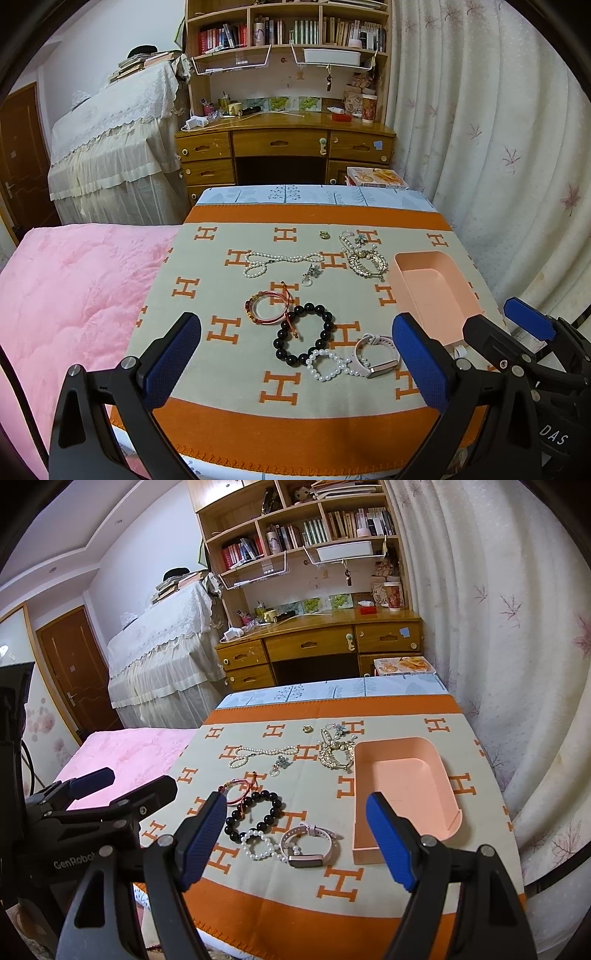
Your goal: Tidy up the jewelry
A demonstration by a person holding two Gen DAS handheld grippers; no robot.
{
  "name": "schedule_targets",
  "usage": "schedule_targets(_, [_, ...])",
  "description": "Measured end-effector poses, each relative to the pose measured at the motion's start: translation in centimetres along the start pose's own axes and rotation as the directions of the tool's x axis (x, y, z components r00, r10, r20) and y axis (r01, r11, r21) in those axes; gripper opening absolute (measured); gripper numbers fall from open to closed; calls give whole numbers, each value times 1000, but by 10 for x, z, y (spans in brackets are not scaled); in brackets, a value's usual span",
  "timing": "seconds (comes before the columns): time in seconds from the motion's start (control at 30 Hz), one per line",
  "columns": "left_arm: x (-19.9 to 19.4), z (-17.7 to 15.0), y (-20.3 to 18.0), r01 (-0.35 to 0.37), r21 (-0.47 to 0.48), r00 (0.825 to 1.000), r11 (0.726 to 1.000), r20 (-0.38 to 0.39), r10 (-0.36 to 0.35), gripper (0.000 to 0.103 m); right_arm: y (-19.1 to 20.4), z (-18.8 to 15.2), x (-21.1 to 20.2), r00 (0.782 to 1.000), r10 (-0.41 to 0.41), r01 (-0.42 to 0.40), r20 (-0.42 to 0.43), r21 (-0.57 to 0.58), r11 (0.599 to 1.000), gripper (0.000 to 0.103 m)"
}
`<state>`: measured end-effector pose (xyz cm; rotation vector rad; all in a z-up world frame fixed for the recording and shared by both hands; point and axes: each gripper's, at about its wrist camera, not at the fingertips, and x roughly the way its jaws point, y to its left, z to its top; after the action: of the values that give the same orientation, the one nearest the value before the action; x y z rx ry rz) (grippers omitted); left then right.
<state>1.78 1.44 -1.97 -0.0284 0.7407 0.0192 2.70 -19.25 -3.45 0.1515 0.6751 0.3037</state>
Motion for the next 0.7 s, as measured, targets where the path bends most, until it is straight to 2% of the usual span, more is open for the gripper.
schedule_targets(0.7, [1,-2,3,-13,-5,1000,1000,-14,13,102,2,-2,2,1000,1,-1,-7,-6,1000,78])
